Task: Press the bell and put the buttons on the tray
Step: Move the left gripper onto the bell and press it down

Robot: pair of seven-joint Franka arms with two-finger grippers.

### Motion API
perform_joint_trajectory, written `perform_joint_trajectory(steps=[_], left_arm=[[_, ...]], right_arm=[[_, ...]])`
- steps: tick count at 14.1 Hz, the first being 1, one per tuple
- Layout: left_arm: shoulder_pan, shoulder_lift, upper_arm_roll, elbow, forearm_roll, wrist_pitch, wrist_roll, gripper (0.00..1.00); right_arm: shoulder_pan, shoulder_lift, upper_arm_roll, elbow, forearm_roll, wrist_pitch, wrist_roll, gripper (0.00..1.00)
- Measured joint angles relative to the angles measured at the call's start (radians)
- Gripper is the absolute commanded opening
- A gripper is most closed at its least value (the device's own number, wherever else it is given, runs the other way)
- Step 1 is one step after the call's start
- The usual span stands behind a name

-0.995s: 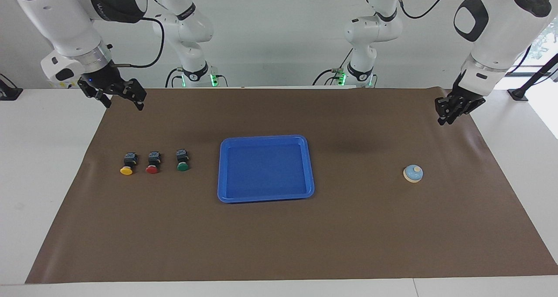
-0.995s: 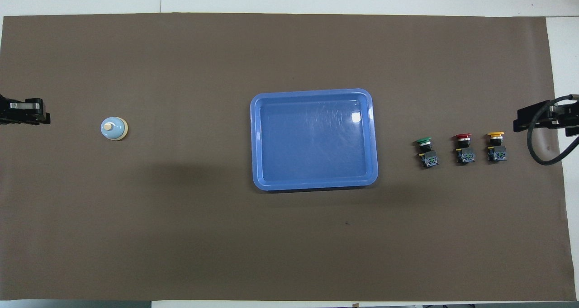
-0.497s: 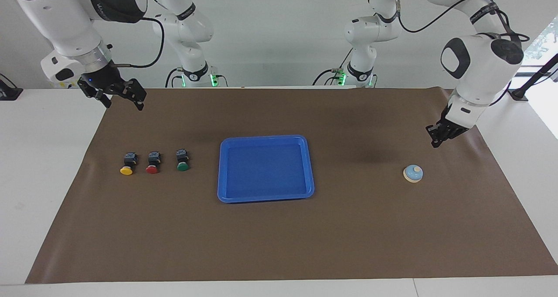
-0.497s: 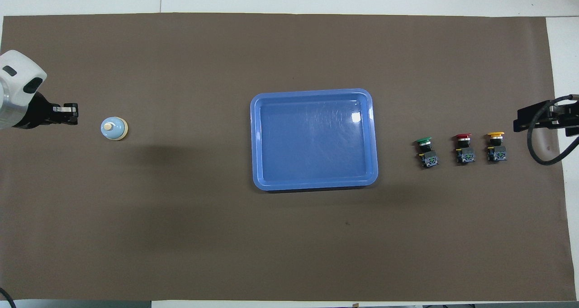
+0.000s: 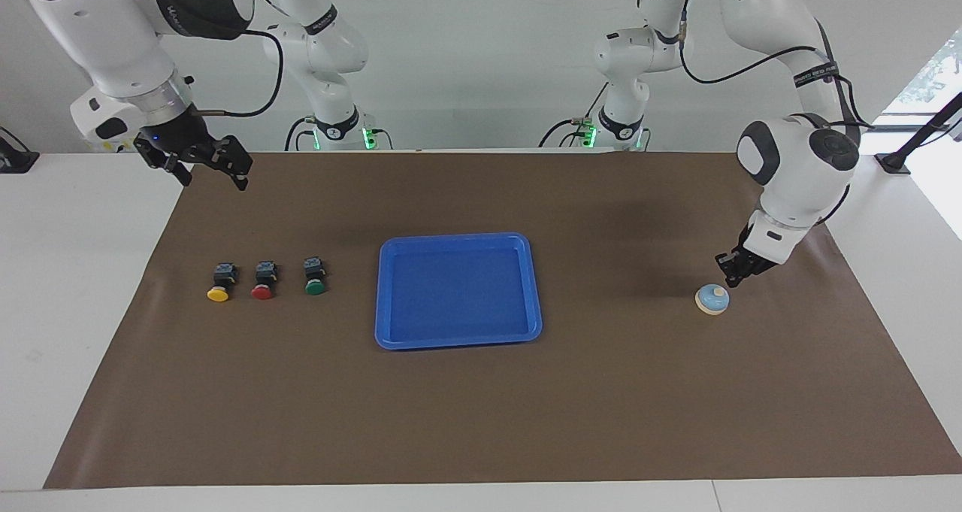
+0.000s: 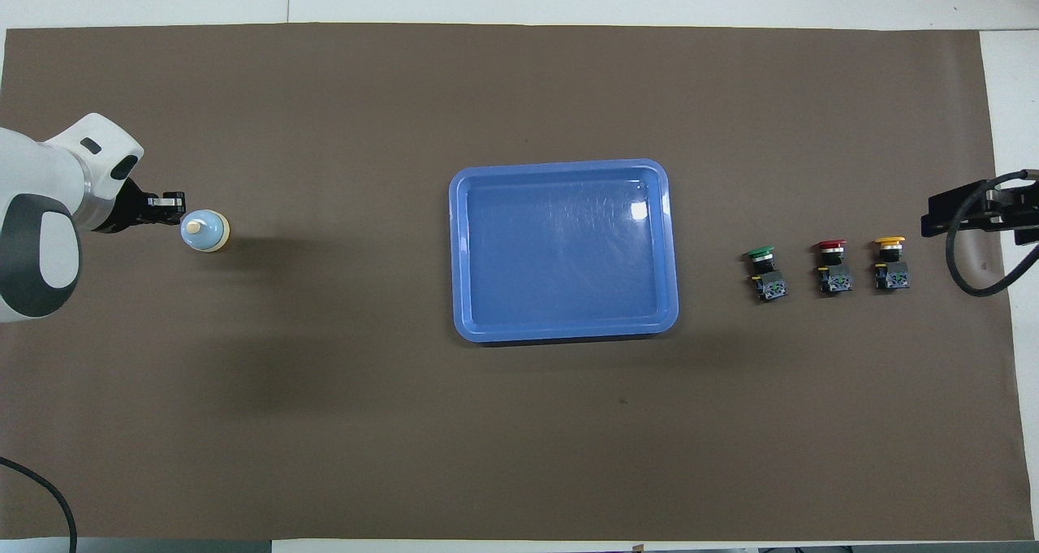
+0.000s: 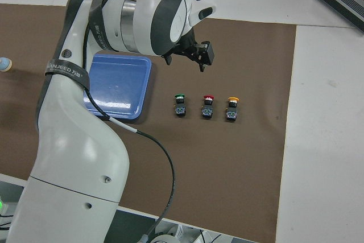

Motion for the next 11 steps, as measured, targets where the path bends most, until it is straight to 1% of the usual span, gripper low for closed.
perform_joint_trajectory(steps=[4,7,8,10,11], left_arm=[[0.0,0.006,0.0,-0.062,0.0,0.068,0.0,0.01],[-0.001,0.013,-0.001,-0.095,0.0,0.125,0.0,0.11],[-0.001,0.014,-0.001,-0.095,0.0,0.125,0.0,0.2],[-0.001,0.014,-0.002,-0.093,0.0,0.122,0.0,0.56],[-0.001,0.015,-0.003,-0.084,0.0,0.108,0.0,0.87]], right_arm=[[0.0,0.0,0.0,0.0,0.0,0.0,0.0,1.0],[0.0,0.0,0.0,0.0,0.0,0.0,0.0,1.0],[0.0,0.0,0.0,0.0,0.0,0.0,0.0,1.0],[0.0,0.0,0.0,0.0,0.0,0.0,0.0,1.0],[0.0,0.0,0.0,0.0,0.0,0.0,0.0,1.0]])
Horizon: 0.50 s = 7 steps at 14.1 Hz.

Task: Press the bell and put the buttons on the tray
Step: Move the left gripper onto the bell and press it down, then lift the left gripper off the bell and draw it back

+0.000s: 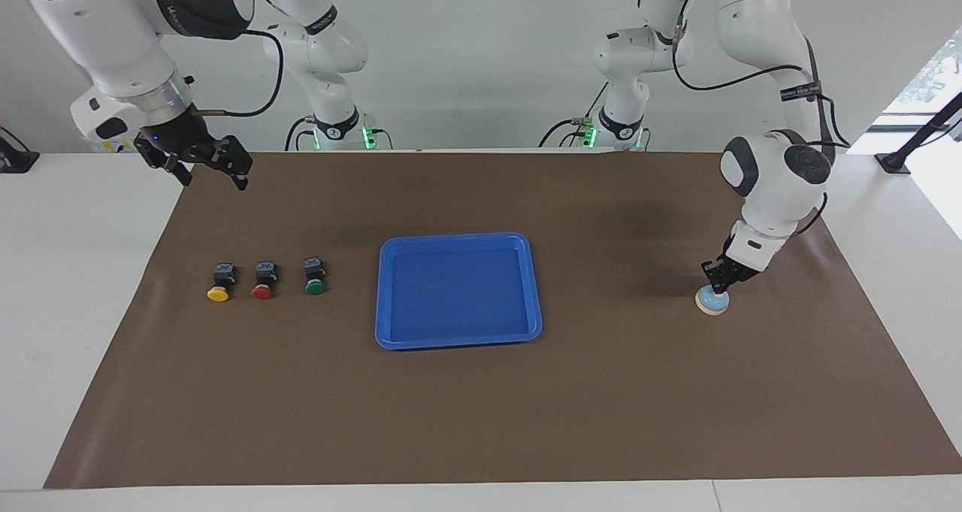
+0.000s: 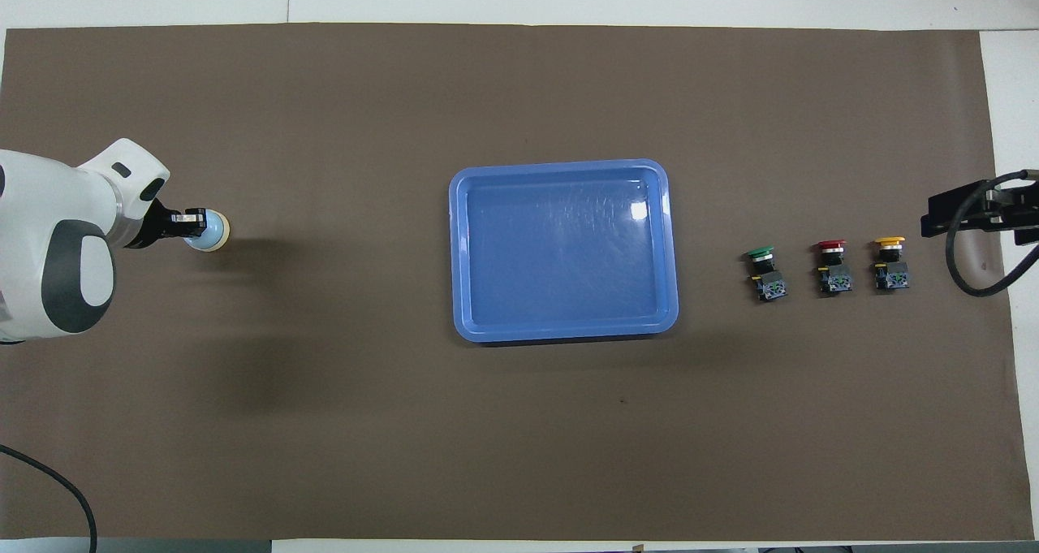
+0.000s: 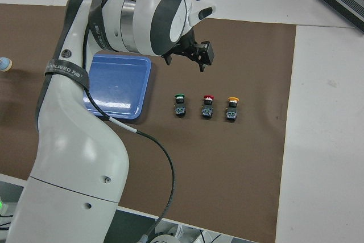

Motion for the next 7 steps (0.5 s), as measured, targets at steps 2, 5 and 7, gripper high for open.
perform_joint_trajectory(steps=[2,5,7], left_arm=[[-0.002,-0.001,-0.004,0.056,0.0,-0.093,0.0,1.0],[-0.019,-0.025,-0.008,0.184,0.0,-0.291,-0.001,1.0],[-0.024,-0.073,-0.009,0.218,0.0,-0.378,-0.002,1.0]], right_arm=[[0.0,0.0,0.0,0.0,0.0,0.0,0.0,1.0],[0.0,0.0,0.0,0.0,0.0,0.0,0.0,1.0],[0.0,0.0,0.0,0.0,0.0,0.0,0.0,1.0]])
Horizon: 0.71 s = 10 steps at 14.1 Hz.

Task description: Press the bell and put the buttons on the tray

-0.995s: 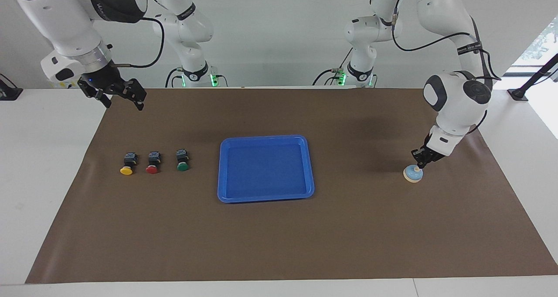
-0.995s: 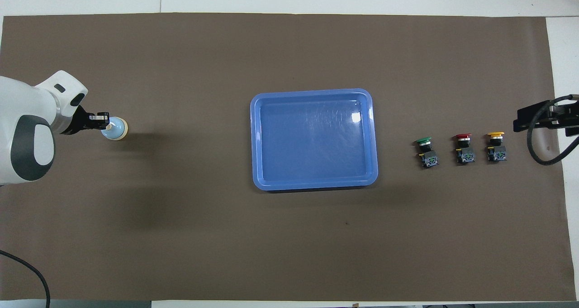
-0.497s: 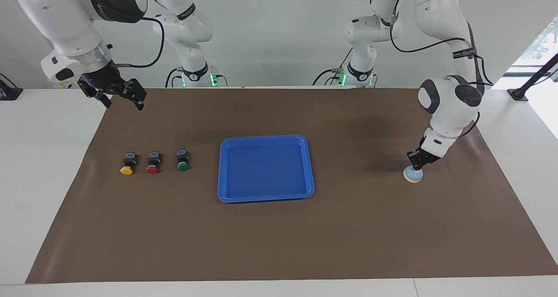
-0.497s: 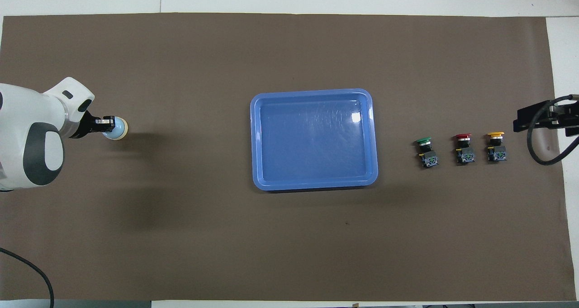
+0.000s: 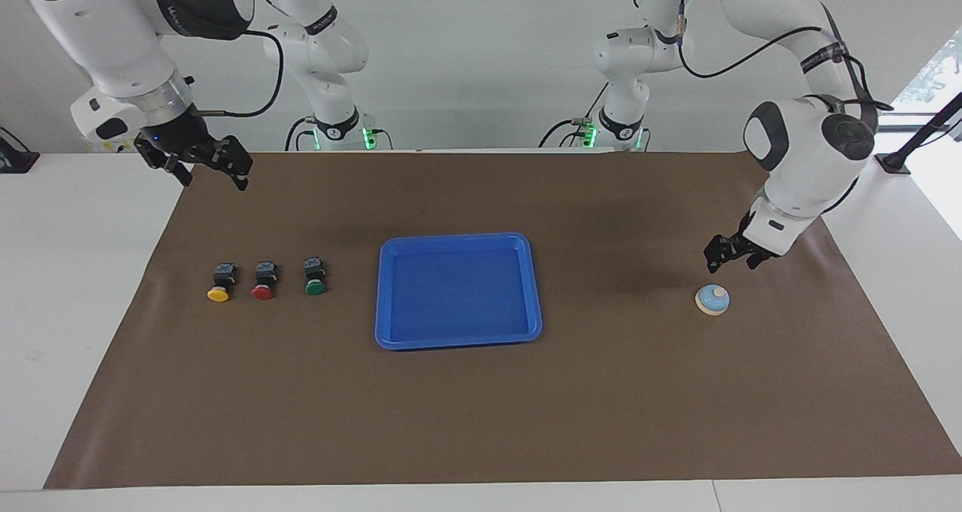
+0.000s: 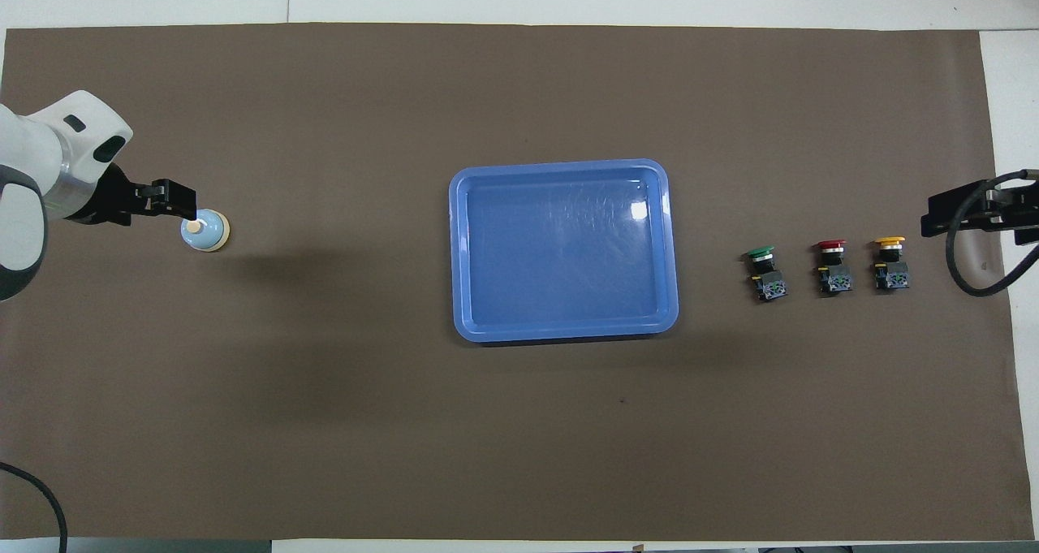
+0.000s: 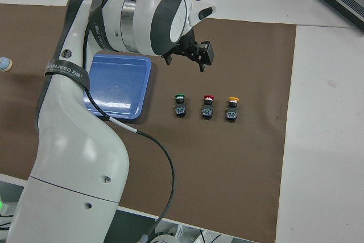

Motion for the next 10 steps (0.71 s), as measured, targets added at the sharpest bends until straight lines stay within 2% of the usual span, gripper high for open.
perform_joint_trajectory(steps=[6,10], left_arm=[[-0.004,-0.183,-0.001,0.008,0.0,-0.21,0.0,1.0],[-0.004,-0.24,-0.001,0.029,0.0,-0.321,0.0,1.0]], right_arm=[[0.0,0.0,0.0,0.0,0.0,0.0,0.0,1.0],[0.0,0.0,0.0,0.0,0.0,0.0,0.0,1.0]])
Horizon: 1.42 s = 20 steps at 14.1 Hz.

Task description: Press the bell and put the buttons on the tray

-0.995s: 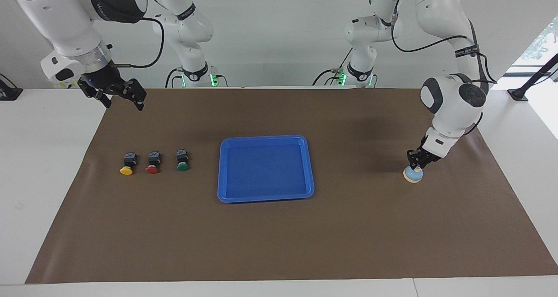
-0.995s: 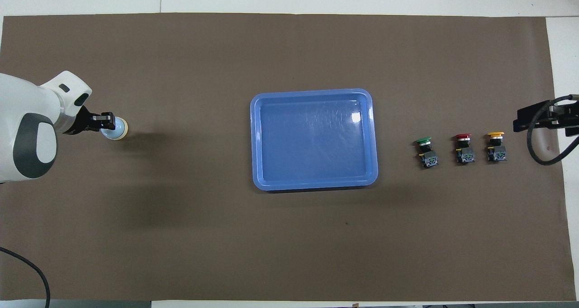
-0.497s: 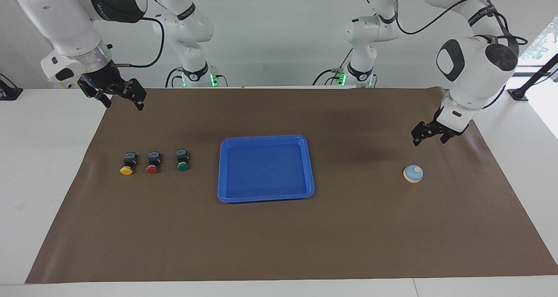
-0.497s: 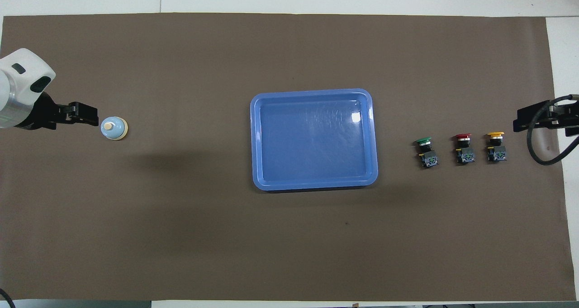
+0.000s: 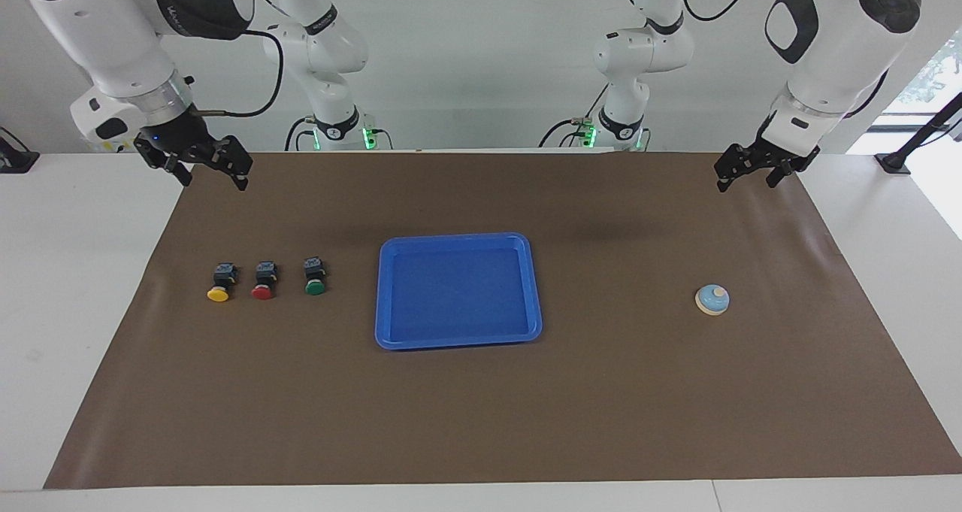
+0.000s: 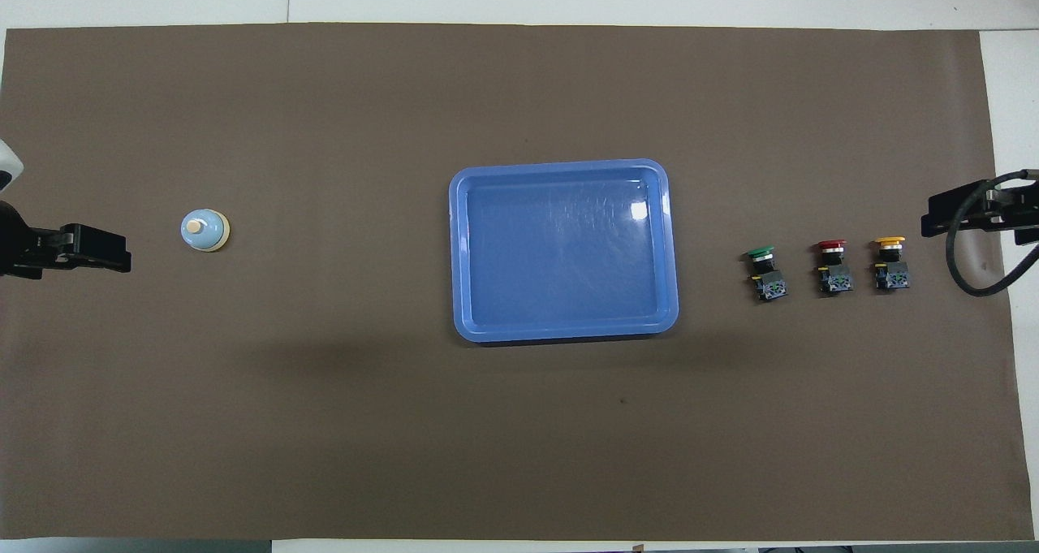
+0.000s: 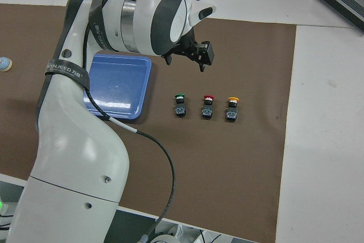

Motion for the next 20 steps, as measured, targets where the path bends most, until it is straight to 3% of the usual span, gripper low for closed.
perform_joint_trajectory(steps=[13,20], left_arm=[[-0.022,0.001,-0.001,0.043,0.0,-0.041,-0.001,1.0],[-0.023,0.09,0.0,0.137,0.0,-0.099,-0.001,1.0]], right_arm=[[-0.008,0.0,-0.001,0.0,0.0,0.0,0.002,1.0],[-0.03,0.003,-0.007,-0.026,-0.003,0.075,0.002,1.0]])
